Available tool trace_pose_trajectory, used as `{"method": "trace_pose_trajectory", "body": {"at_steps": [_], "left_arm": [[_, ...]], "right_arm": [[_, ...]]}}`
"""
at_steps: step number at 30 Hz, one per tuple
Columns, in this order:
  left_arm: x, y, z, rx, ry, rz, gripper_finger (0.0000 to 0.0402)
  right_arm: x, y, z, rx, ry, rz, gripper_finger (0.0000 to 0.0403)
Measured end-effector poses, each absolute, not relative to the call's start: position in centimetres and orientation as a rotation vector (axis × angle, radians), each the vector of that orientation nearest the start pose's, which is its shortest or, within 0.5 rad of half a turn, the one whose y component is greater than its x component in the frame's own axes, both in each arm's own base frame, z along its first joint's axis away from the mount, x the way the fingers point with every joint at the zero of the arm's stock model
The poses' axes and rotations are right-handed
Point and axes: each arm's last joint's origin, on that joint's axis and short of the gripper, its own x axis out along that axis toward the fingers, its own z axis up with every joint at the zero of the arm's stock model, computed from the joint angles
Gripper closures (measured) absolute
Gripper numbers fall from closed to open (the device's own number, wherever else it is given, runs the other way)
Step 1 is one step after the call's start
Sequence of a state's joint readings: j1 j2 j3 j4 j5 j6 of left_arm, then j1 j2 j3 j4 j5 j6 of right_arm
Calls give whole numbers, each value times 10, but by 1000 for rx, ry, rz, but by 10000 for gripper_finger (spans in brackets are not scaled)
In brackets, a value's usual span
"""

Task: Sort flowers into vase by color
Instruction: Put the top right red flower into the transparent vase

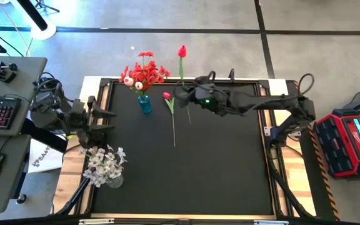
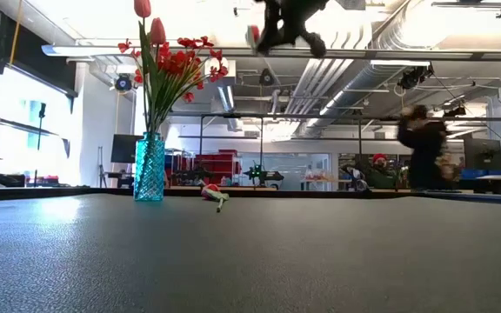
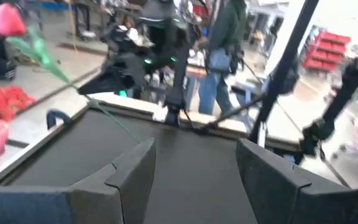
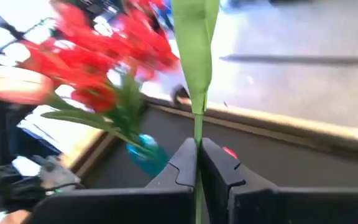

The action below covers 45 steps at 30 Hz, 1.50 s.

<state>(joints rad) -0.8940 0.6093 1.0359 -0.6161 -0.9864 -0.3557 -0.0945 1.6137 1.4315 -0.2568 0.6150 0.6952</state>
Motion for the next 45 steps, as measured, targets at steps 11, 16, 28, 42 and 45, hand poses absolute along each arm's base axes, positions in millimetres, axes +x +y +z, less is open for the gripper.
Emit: {"method": "trace_pose_trajectory", "body": {"at_steps": [11, 16, 28, 42, 45], "left_arm": [[103, -56, 412, -194, -19, 135, 193], [130, -56, 415, -205, -59, 123, 192], [203, -52, 404, -188, -81, 60, 192], [234, -51, 401, -210, -158, -117, 225], [233, -50, 401, -210, -155, -99, 264]], "right_arm": [[365, -1, 395, 293, -46, -287, 403], [366, 14, 397, 270, -28, -38, 403], [363, 48, 397, 252, 4, 207, 403], [362, 55, 392, 267, 56, 221, 403], [362, 55, 391, 270, 62, 222, 403]]}}
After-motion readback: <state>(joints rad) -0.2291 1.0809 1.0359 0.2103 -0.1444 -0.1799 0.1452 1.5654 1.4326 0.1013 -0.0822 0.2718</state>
